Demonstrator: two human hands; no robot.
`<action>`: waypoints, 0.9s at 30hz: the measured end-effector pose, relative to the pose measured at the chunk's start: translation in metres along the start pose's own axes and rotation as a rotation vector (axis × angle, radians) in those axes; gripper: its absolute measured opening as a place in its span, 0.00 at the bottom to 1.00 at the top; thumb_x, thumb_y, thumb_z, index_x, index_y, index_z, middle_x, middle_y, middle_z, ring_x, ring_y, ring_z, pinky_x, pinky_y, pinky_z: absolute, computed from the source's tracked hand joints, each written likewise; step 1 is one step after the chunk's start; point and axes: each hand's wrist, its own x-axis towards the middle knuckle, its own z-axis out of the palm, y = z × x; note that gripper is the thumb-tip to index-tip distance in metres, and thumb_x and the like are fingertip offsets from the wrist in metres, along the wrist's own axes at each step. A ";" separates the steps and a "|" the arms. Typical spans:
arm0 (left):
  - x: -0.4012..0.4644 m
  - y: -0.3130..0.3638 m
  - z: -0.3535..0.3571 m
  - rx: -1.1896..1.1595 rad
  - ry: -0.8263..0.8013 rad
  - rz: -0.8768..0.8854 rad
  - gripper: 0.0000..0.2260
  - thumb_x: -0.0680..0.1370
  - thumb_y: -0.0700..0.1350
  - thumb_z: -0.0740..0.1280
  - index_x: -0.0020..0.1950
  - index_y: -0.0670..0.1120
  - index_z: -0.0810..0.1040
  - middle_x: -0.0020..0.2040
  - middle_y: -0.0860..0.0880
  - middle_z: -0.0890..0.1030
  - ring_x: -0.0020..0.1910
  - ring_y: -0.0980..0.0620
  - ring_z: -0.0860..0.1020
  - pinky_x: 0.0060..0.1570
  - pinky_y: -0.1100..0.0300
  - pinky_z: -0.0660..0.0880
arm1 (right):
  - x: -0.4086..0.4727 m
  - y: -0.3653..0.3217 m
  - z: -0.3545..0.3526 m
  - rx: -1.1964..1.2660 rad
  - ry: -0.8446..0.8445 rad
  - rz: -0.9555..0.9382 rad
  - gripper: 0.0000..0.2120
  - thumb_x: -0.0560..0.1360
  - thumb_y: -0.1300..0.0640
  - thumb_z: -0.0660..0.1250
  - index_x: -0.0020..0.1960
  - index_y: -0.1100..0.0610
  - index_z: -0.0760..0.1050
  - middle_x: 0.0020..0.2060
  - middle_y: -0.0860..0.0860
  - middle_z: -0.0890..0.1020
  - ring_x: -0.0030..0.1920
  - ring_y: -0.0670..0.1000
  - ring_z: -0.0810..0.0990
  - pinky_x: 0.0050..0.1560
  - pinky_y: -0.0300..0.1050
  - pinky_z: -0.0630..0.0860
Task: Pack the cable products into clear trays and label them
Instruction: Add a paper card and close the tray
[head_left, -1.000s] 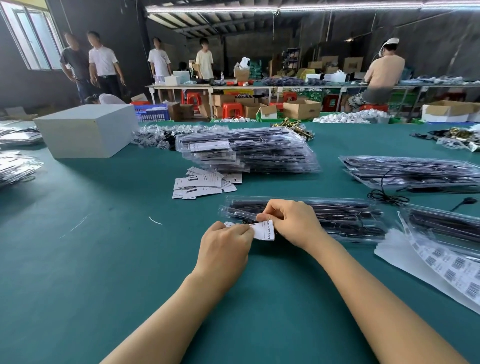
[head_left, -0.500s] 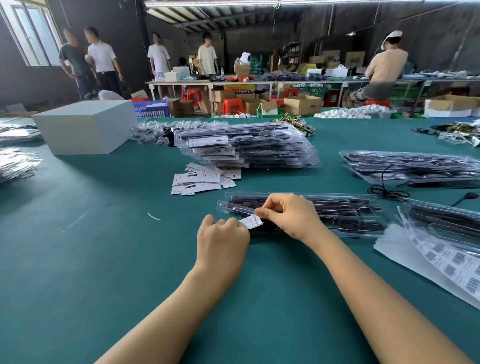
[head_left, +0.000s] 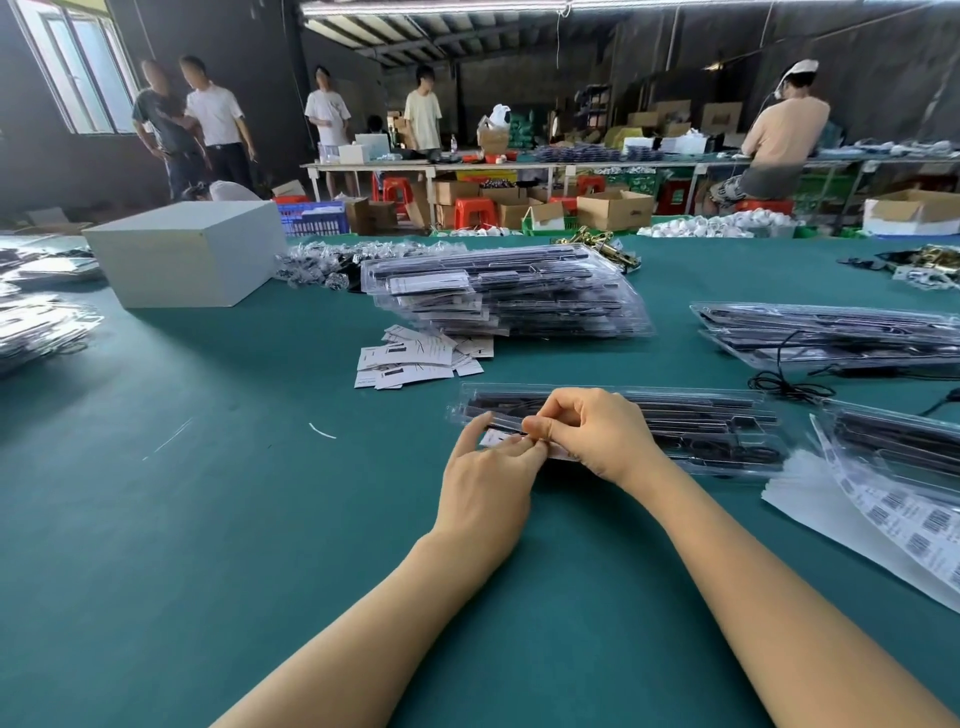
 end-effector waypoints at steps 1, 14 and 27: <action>-0.002 0.002 0.001 -0.015 -0.057 -0.008 0.17 0.77 0.38 0.58 0.65 0.46 0.75 0.63 0.49 0.79 0.62 0.53 0.76 0.73 0.60 0.39 | 0.000 0.000 0.000 0.003 -0.004 -0.001 0.12 0.71 0.42 0.71 0.39 0.50 0.80 0.32 0.41 0.84 0.36 0.41 0.82 0.48 0.46 0.78; -0.012 0.032 0.008 -0.003 -0.297 -0.174 0.33 0.78 0.65 0.44 0.78 0.47 0.52 0.78 0.44 0.53 0.77 0.47 0.46 0.74 0.44 0.39 | -0.007 -0.002 -0.007 -0.003 -0.088 -0.031 0.09 0.70 0.44 0.73 0.44 0.48 0.82 0.38 0.42 0.85 0.41 0.40 0.82 0.50 0.47 0.80; -0.014 0.027 0.012 -0.056 -0.350 -0.278 0.33 0.76 0.69 0.45 0.76 0.53 0.50 0.79 0.49 0.43 0.77 0.41 0.41 0.69 0.40 0.44 | -0.005 0.007 -0.051 -0.198 -0.294 -0.012 0.14 0.69 0.56 0.75 0.52 0.47 0.80 0.51 0.41 0.82 0.55 0.42 0.77 0.59 0.40 0.74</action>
